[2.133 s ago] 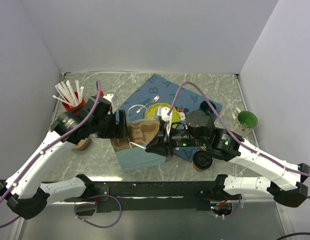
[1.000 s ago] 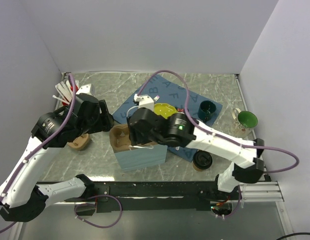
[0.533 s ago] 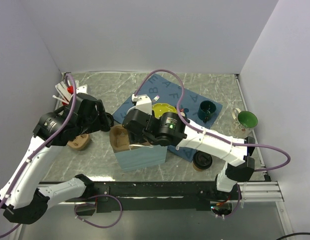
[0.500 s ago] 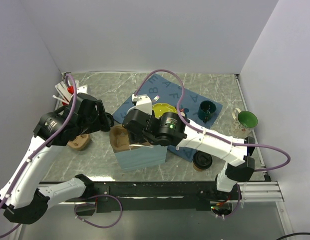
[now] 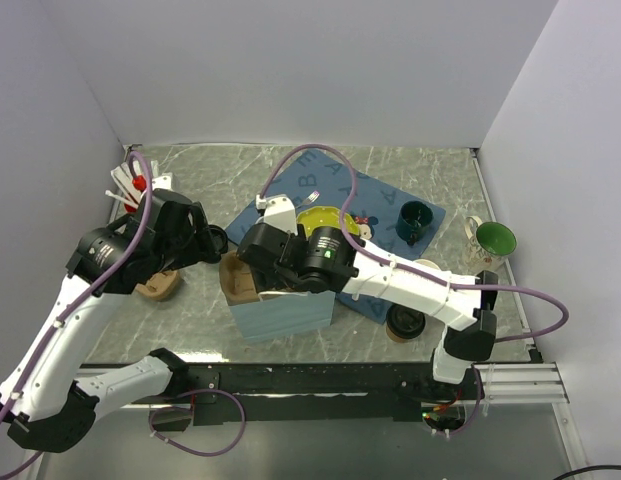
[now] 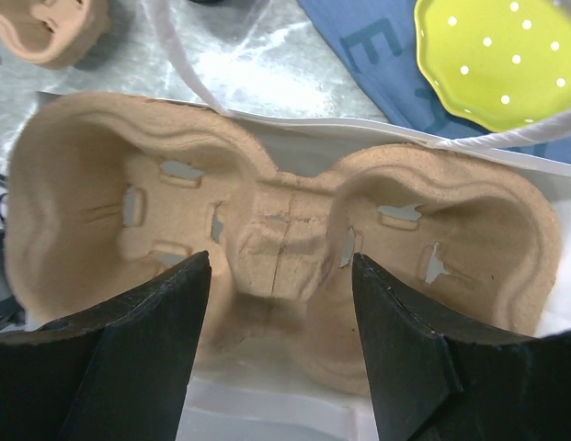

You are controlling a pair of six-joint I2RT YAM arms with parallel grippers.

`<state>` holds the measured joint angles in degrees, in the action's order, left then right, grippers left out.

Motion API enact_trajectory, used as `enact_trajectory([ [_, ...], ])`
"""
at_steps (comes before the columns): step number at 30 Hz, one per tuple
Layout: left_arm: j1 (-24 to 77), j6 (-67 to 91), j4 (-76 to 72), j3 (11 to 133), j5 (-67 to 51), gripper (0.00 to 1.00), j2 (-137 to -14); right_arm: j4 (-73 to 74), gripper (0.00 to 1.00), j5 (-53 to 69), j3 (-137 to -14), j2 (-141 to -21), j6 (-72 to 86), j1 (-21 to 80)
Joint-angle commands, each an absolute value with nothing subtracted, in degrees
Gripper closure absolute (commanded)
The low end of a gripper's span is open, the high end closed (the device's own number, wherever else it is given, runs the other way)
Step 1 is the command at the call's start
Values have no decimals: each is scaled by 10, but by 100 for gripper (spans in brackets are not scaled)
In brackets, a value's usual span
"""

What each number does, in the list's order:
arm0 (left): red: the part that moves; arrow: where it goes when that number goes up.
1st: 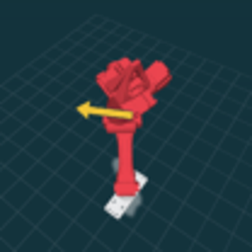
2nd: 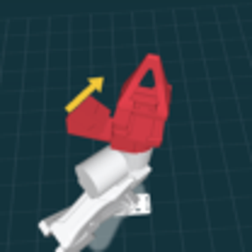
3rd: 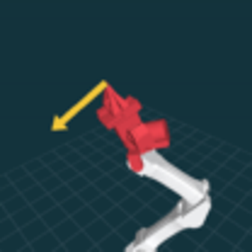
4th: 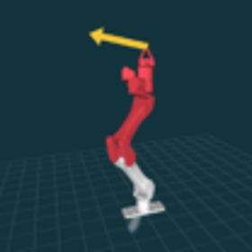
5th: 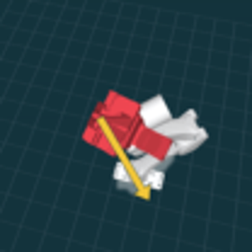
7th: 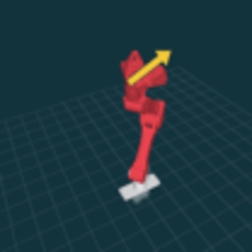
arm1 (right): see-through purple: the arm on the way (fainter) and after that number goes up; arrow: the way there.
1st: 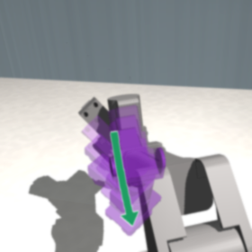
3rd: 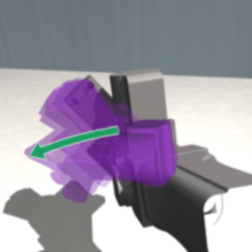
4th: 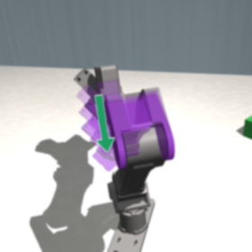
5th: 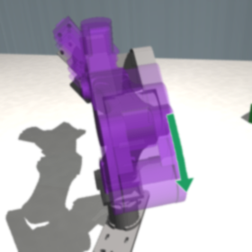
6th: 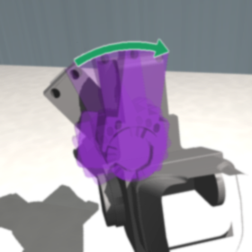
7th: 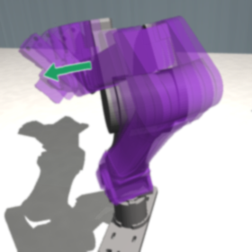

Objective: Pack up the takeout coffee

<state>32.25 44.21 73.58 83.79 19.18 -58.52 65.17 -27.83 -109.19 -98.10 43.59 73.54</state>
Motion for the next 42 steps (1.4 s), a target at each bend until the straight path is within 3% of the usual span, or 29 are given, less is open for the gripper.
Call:
enact_trajectory([
  [1, 318, 438, 732, 842, 193, 26, -573, 657, 31, -301, -1114, -989, 435, 740],
  [7, 316, 439, 734, 838, 193, 27, -570, 638, 47, -308, -1106, -985, 422, 739],
  [11, 316, 439, 735, 834, 197, 26, -570, 635, 69, -313, -1103, -983, 417, 739],
  [14, 316, 438, 734, 829, 197, 26, -569, 634, 78, -313, -1101, -981, 413, 739],
  [24, 315, 439, 727, 812, 186, 27, -568, 697, 66, -317, -1123, -998, 436, 739],
  [42, 315, 427, 663, 797, 124, 30, -556, 670, 70, -308, -1056, -962, 439, 733],
])
